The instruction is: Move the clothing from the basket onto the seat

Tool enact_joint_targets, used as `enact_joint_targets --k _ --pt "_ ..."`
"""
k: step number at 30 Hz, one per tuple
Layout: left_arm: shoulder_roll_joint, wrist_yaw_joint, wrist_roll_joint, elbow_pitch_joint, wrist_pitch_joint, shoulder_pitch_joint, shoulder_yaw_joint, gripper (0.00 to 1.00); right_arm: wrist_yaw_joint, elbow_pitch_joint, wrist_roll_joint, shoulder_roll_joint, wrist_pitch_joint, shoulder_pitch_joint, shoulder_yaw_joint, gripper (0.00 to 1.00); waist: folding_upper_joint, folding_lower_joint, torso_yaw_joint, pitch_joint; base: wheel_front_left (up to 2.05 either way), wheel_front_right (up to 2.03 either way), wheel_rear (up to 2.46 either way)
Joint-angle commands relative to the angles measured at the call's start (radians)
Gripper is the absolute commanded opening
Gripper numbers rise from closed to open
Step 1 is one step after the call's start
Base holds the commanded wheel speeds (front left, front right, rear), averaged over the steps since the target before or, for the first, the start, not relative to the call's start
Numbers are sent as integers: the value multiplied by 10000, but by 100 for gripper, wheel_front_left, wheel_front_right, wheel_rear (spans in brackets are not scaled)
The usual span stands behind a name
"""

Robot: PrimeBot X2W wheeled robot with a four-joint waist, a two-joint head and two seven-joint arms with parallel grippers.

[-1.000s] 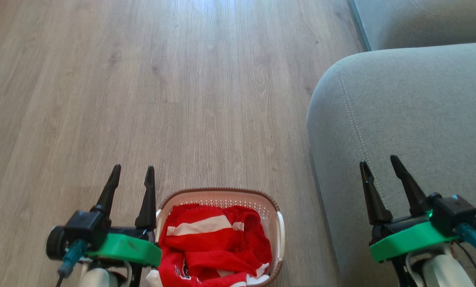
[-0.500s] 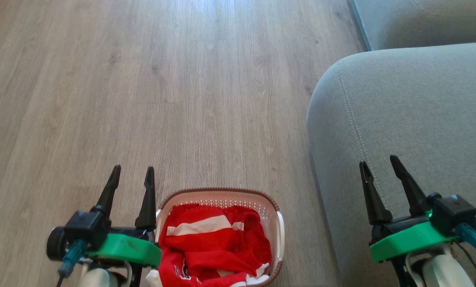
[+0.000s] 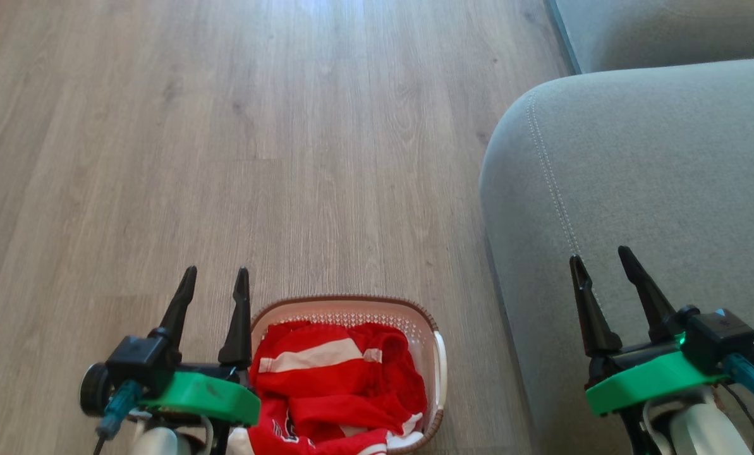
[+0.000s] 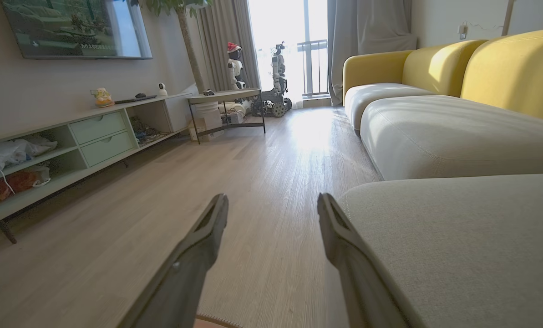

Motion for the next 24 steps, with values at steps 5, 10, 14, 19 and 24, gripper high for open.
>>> enact_joint_targets --k 5,10,14,19,24 --pt "131 181 -142 -195 -126 -488 264 100 0 -392 172 -226 -107 -432 166 100 -1 0 -165 204 0 0 0" --pt "131 213 -147 -19 -126 -669 199 100 0 -440 306 -324 -107 -604 177 100 -1 0 -332 552 0 0 0" --pt "131 203 -129 138 -126 -950 129 100 0 -551 454 -410 -107 -815 128 100 -1 0 -439 992 0 0 0" --pt "131 306 -399 571 -126 -1378 -75 100 0 -763 675 -441 -107 -1109 9 100 -1 0 -555 1623 0 0 0" --pt "131 374 -761 1490 -55 -2003 -444 100 0 -1079 1110 -438 -107 -1476 -127 100 -1 0 -692 2321 0 0 0"
